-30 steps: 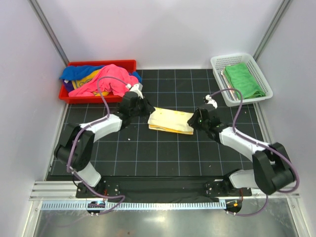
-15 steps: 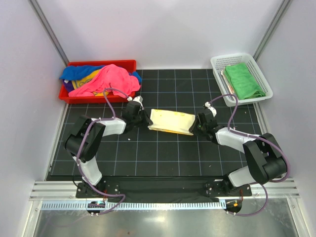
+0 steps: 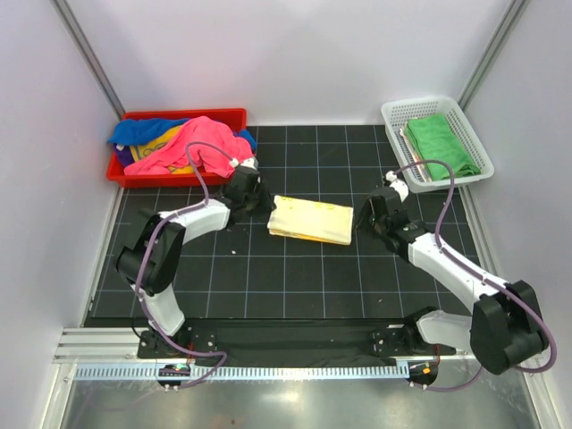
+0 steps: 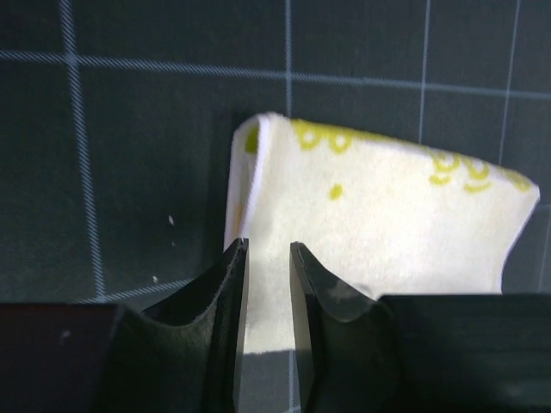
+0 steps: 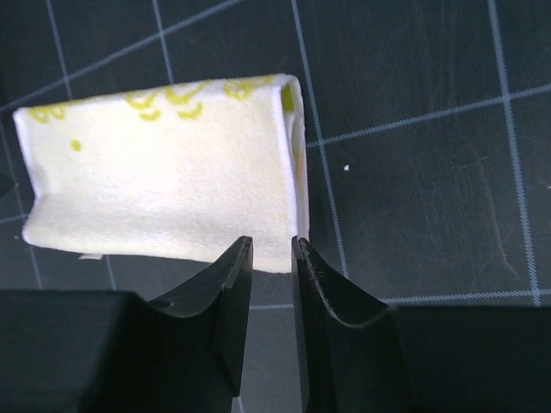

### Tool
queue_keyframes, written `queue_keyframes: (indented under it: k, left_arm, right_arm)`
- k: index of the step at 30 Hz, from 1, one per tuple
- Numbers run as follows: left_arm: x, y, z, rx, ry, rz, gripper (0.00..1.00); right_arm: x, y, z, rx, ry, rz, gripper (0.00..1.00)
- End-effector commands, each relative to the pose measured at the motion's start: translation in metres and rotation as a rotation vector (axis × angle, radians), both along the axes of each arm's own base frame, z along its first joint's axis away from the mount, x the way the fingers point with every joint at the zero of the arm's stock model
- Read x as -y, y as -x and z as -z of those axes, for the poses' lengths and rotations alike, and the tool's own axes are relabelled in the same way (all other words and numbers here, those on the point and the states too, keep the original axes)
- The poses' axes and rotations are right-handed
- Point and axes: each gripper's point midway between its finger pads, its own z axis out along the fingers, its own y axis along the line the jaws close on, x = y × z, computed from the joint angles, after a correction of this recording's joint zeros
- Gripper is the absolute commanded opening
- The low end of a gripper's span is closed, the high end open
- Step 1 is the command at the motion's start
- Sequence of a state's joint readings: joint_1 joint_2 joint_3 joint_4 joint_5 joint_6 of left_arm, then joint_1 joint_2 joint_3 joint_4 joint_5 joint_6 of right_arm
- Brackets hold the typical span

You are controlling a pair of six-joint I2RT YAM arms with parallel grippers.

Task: Fold and stack the towels
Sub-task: Smooth out wrinkles on the folded towel, then neatly place the folded towel into the bin

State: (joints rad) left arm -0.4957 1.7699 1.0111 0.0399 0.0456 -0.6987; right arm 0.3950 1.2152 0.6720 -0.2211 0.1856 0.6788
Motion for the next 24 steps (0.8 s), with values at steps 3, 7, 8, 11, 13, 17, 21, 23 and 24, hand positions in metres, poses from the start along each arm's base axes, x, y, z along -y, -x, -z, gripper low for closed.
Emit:
queue_keyframes:
  k: [3,7,8,11,13,17,21,23,24]
  left_arm:
    - [-0.041,-0.02,-0.017,0.034,-0.177,-0.196,0.31]
    - [-0.048,-0.028,-0.003,0.005,-0.22,-0.26,0.34]
    - [-0.043,-0.027,0.01,-0.031,-0.222,-0.24,0.34]
    - [-0.031,-0.031,0.021,-0.06,-0.208,-0.212,0.33]
    - [-0.023,-0.034,0.024,-0.067,-0.194,-0.198,0.33]
    - [-0.01,-0.033,0.035,-0.095,-0.183,-0.172,0.31]
    - [0.01,-0.025,0.035,-0.085,-0.192,-0.126,0.31]
    - [0.021,-0.022,0.033,-0.078,-0.187,-0.108,0.3]
    - [0.031,-0.016,0.034,-0.079,-0.189,-0.089,0.3]
  right_arm:
    - [0.012,-0.011,-0.054,0.104,0.044,0.025,0.33]
    - [0.01,-0.012,-0.071,0.126,0.038,0.014,0.33]
    - [0.01,-0.012,-0.073,0.128,0.037,0.012,0.34]
    - [0.009,-0.012,-0.08,0.142,0.036,0.005,0.34]
    - [0.01,-0.01,-0.083,0.15,0.038,0.003,0.34]
    - [0.013,-0.009,-0.084,0.154,0.043,0.004,0.34]
    - [0.016,-0.005,-0.085,0.161,0.052,0.009,0.34]
    - [0.019,-0.004,-0.087,0.168,0.063,0.018,0.34]
    - [0.02,-0.004,-0.088,0.168,0.065,0.019,0.34]
